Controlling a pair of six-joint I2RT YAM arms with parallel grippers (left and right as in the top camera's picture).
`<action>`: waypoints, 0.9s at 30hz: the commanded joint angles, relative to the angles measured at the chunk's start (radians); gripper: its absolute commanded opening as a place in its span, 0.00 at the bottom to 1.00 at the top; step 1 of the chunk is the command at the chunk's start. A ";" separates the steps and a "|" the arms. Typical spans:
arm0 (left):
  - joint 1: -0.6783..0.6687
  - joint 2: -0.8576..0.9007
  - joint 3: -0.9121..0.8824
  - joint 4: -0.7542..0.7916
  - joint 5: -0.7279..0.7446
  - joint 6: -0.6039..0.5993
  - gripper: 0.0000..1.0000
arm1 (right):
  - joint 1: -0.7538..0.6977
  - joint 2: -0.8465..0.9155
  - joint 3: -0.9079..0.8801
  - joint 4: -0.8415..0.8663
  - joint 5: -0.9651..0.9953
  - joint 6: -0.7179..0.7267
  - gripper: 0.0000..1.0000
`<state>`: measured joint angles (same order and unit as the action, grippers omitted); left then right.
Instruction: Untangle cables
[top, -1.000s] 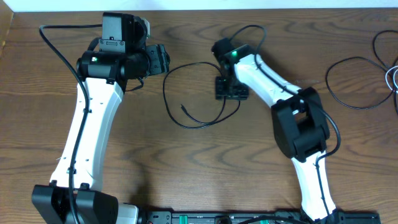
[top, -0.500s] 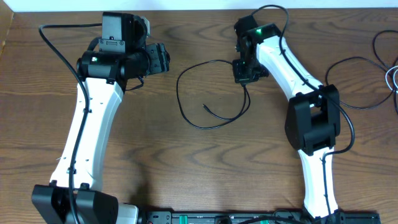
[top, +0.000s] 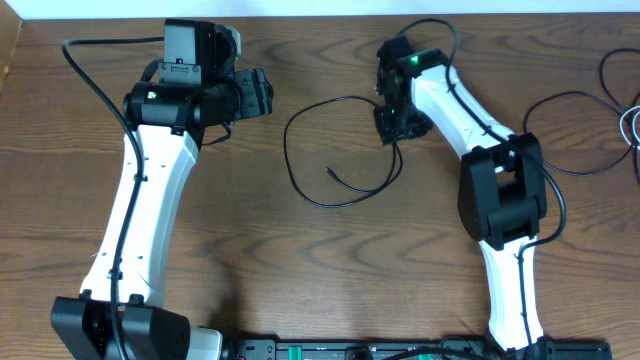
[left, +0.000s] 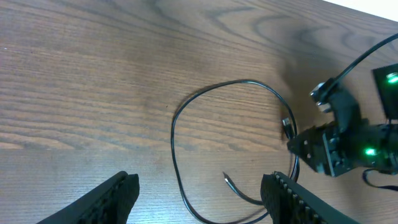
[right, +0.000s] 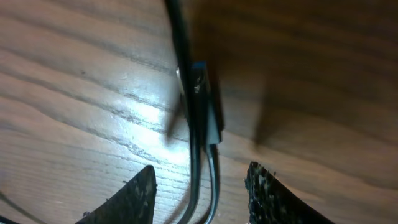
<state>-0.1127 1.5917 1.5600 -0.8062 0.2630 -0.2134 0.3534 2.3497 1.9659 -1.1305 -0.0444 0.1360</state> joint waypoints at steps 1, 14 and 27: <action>0.002 -0.004 0.009 0.001 -0.010 -0.010 0.69 | 0.008 0.004 -0.055 0.016 0.005 -0.021 0.42; 0.002 -0.004 0.009 0.003 -0.010 -0.010 0.69 | 0.010 0.004 -0.164 -0.067 0.032 0.118 0.32; 0.002 -0.004 0.009 0.004 -0.010 -0.010 0.69 | -0.005 -0.001 -0.161 -0.018 0.156 0.214 0.01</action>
<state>-0.1127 1.5917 1.5600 -0.8040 0.2626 -0.2134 0.3603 2.3116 1.8076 -1.1622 0.0738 0.3592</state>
